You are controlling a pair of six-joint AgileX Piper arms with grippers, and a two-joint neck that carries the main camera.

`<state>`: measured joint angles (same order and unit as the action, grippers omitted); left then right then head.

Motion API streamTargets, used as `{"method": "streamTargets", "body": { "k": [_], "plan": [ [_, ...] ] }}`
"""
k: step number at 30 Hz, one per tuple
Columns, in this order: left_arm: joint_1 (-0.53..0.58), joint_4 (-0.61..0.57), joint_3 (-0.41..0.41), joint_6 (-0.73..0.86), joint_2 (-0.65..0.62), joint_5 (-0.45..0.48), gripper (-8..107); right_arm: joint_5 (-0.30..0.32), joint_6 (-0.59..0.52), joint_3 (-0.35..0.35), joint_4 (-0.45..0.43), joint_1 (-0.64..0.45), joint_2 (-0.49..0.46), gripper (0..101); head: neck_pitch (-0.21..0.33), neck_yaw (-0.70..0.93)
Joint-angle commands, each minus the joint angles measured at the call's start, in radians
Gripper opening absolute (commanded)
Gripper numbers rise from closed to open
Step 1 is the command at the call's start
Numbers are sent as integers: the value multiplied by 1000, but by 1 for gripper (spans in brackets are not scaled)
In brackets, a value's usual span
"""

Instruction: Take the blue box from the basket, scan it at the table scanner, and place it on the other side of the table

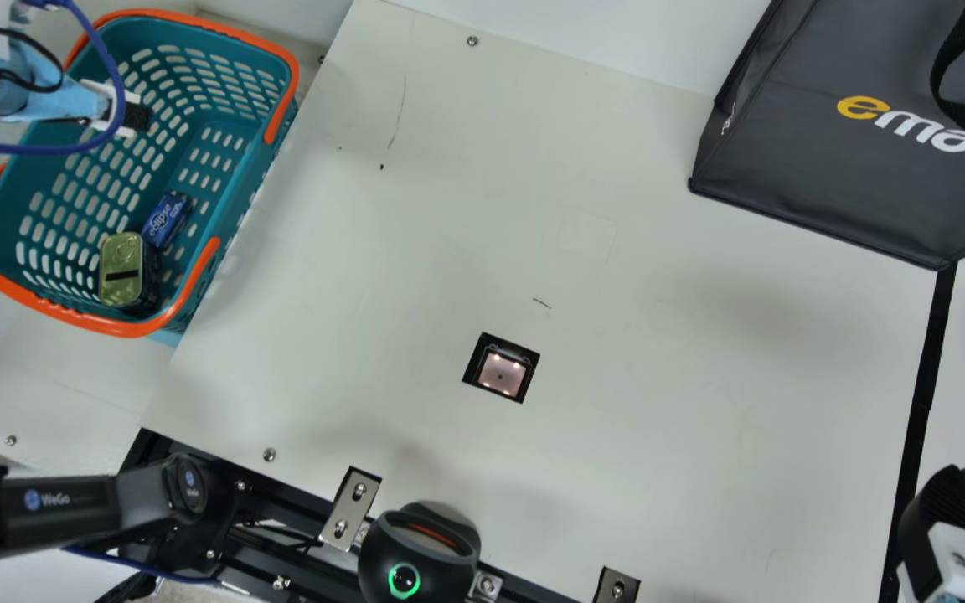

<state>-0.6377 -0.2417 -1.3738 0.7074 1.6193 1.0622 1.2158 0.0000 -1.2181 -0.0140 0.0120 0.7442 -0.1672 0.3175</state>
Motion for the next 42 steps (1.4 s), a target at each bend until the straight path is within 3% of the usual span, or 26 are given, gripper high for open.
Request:
{"method": "streamTargets", "body": {
  "k": [1, 9, 21, 32, 42],
  "plan": [
    [13, 7, -14, -1, 52, -6, 90, 0, 0, 0, 0, 0, 0, 95, 29, 4],
    [51, 67, -58, -16, 171, -16, 90, 0, 0, 0, 0, 0, 0, 95, 29, 4],
    [88, 179, -55, -62, 262, -19, 90, 0, 0, 0, 0, 0, 0, 95, 29, 4],
    [66, 212, 23, -49, 246, -47, 90, 0, 0, 0, 0, 0, 0, 95, 29, 4],
    [43, 198, 115, -1, 244, -143, 90, 0, 0, 0, 0, 0, 0, 95, 29, 4]
  ]
}}
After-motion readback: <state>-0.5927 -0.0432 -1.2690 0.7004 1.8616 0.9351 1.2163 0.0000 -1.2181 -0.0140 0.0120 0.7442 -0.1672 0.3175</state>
